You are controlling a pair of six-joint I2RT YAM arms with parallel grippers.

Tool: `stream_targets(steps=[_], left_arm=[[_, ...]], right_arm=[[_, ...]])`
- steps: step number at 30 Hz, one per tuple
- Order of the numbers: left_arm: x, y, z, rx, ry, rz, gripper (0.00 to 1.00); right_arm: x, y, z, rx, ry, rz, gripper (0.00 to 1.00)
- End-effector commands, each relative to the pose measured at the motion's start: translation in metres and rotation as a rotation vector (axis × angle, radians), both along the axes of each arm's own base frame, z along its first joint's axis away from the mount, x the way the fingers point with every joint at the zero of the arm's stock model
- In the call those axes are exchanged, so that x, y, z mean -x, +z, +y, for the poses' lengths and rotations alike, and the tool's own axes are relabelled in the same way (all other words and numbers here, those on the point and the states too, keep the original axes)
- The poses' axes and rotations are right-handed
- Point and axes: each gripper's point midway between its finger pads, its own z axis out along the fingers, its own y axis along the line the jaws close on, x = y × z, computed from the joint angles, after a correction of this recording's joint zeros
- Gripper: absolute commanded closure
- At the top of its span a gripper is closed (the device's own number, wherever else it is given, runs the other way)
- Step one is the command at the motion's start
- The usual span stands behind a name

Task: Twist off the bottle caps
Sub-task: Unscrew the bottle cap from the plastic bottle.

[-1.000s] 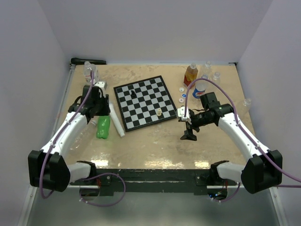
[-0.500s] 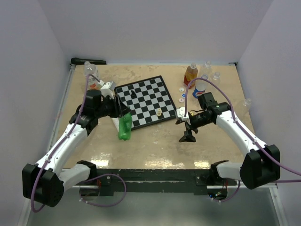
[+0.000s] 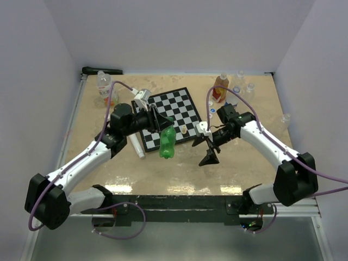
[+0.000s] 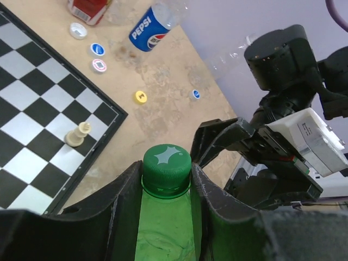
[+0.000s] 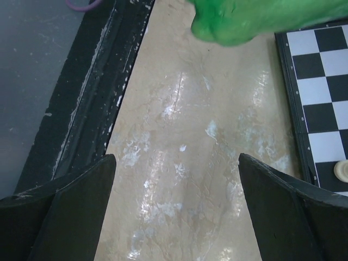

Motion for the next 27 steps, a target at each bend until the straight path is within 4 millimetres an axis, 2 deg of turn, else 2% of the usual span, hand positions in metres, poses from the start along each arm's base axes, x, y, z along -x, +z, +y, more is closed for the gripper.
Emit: stream_targets(steps=[1,5,11,14,18,23,27], left_arm=[[-0.006,0.03,-0.024,0.098,-0.02,-0.069,1.0],[-0.007,0.033,-0.032,0.104,-0.025,-0.075,1.0],[-0.009,0.038,-0.032,0.125,-0.005,-0.088,1.0],[-0.01,0.039,-0.034,0.142,0.0,-0.088,1.0],[-0.013,0.044,-0.035,0.17,0.015,-0.089,1.0],[-0.014,0.047,-0.04,0.203,0.03,-0.087,1.0],[-0.017,0.054,-0.042,0.226,0.057,-0.1,1.0]], right_arm=[[-0.002,0.027,0.016,-0.103,0.013,0.04,0.02],[-0.006,0.031,0.017,-0.112,-0.017,0.032,0.02],[-0.029,0.043,0.018,-0.115,-0.201,-0.034,0.02],[-0.035,0.048,0.019,-0.126,-0.252,-0.034,0.02],[-0.029,0.055,0.024,-0.172,-0.265,0.029,0.02],[-0.033,0.082,0.032,-0.273,-0.347,0.087,0.02],[-0.045,0.093,0.044,-0.317,-0.518,0.288,0.02]])
